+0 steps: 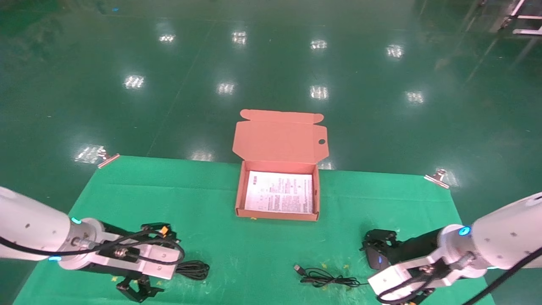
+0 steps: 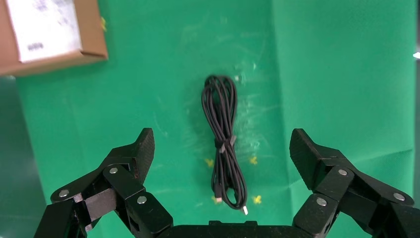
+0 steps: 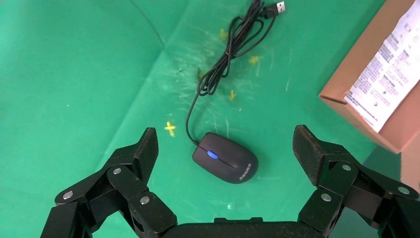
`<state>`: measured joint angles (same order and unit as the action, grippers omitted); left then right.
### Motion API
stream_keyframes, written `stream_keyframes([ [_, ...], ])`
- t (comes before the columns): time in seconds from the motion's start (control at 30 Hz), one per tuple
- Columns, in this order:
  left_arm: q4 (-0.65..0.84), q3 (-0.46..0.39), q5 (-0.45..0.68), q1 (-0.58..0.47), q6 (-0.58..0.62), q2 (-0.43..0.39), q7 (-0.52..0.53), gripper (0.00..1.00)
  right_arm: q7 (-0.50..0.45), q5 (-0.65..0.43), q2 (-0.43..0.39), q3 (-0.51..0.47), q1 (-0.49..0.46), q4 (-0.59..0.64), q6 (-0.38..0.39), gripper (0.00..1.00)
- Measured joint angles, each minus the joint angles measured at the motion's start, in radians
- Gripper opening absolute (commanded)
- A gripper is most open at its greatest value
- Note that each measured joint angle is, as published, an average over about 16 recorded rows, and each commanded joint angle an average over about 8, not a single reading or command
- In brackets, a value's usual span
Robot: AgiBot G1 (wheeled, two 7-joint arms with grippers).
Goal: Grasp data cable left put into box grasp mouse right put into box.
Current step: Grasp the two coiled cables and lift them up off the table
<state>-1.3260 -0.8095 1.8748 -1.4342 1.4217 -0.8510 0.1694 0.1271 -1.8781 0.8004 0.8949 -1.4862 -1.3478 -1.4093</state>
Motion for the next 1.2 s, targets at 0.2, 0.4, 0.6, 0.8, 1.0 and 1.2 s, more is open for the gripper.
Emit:
stream_keyframes([
  [0.2, 0.031, -0.028, 0.08, 0.025, -0.039, -0.028, 0.03, 1.0, -0.042, -0.045, 0.015, 0.01, 0.044, 0.006, 0.057, 1.0],
  [0.4, 0.102, -0.04, 0.125, 0.046, -0.079, -0.06, 0.061, 1.0, -0.086, -0.06, 0.027, 0.01, 0.096, 0.025, 0.117, 1.0],
  [0.6, 0.225, -0.04, 0.136, 0.054, -0.121, -0.102, 0.071, 1.0, -0.113, -0.052, 0.052, 0.004, 0.139, 0.08, 0.173, 1.0],
  [0.8, 0.385, -0.033, 0.129, 0.053, -0.174, -0.152, 0.052, 1.0, -0.109, -0.038, 0.094, -0.001, 0.167, 0.171, 0.23, 1.0],
  [1.0, 0.537, -0.025, 0.117, 0.04, -0.226, -0.196, 0.002, 1.0, -0.073, -0.039, 0.144, 0.0, 0.18, 0.268, 0.289, 1.0],
  [1.2, 0.648, -0.013, 0.099, 0.027, -0.264, -0.222, -0.052, 0.7, -0.032, -0.057, 0.184, 0.005, 0.191, 0.341, 0.35, 0.79],
])
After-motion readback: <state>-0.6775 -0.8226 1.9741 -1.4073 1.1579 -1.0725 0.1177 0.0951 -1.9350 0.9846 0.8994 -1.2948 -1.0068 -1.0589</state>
